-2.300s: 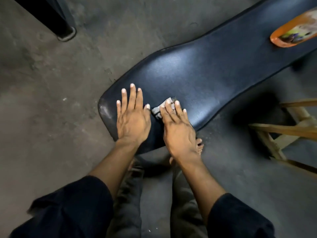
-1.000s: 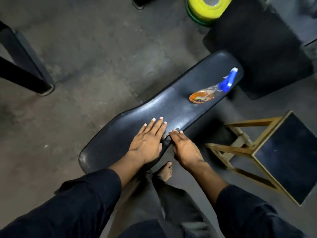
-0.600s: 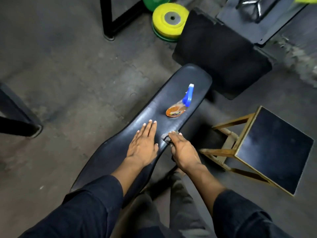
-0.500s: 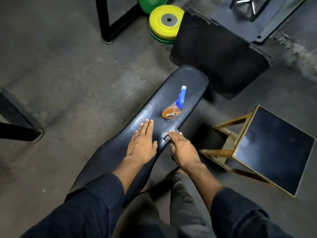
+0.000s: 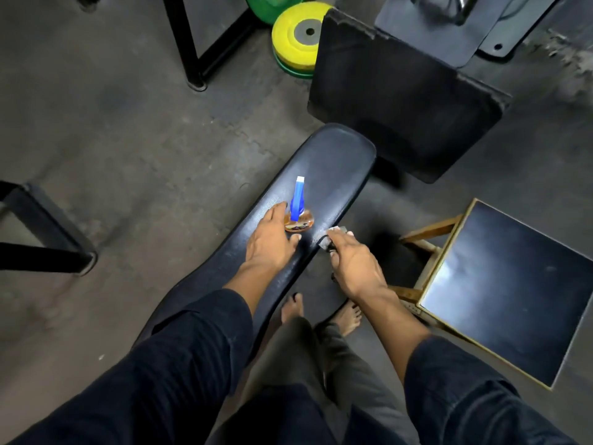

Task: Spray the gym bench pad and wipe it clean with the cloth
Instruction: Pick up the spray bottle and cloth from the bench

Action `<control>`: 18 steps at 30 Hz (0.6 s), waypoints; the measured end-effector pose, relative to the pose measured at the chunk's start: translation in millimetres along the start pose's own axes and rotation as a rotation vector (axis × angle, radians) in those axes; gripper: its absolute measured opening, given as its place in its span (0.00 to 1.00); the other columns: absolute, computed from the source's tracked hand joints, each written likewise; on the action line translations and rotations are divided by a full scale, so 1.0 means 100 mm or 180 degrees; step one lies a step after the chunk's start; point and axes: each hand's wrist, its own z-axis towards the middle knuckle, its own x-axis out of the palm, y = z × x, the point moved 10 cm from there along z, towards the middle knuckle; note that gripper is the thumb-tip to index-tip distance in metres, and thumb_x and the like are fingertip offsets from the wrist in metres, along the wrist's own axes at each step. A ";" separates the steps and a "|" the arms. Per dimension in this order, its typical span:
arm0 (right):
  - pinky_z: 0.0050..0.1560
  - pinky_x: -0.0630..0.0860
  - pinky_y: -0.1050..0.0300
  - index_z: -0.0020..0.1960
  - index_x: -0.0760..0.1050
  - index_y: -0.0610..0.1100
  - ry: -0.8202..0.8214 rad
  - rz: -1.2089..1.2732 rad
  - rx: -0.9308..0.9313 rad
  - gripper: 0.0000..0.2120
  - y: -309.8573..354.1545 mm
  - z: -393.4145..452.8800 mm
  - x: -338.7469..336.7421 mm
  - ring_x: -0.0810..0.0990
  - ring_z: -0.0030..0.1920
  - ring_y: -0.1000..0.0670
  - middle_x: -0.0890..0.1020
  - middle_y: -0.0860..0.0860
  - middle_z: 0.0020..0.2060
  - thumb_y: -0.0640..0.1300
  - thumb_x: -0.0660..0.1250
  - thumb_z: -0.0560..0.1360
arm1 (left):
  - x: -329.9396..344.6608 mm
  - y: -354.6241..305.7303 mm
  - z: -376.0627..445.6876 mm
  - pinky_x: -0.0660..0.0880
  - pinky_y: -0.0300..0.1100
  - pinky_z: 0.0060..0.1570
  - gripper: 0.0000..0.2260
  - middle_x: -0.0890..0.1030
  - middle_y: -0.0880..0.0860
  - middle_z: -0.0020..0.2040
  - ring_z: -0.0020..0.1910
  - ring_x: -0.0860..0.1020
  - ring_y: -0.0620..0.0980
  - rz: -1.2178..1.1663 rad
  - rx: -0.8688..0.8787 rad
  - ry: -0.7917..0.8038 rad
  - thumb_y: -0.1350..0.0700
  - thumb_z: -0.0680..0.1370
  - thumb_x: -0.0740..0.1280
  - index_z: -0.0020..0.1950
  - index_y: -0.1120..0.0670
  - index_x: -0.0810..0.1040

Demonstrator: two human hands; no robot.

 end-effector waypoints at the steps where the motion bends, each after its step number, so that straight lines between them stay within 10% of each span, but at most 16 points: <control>1: 0.83 0.60 0.51 0.84 0.65 0.46 0.0023 0.0007 -0.0006 0.28 -0.01 0.04 -0.02 0.59 0.85 0.45 0.65 0.48 0.84 0.37 0.59 0.84 | 0.01 -0.01 0.06 0.74 0.57 0.71 0.32 0.72 0.51 0.79 0.75 0.74 0.58 -0.0001 -0.0019 0.0021 0.54 0.80 0.75 0.81 0.50 0.66; 18: 0.83 0.61 0.51 0.83 0.66 0.48 0.0136 -0.0028 0.0477 0.27 -0.32 0.64 -0.30 0.62 0.84 0.47 0.67 0.47 0.83 0.39 0.61 0.85 | 0.25 -0.11 0.83 0.82 0.52 0.57 0.07 0.86 0.46 0.52 0.52 0.85 0.53 -0.0666 -0.0072 0.0284 0.51 0.76 0.77 0.53 0.44 0.83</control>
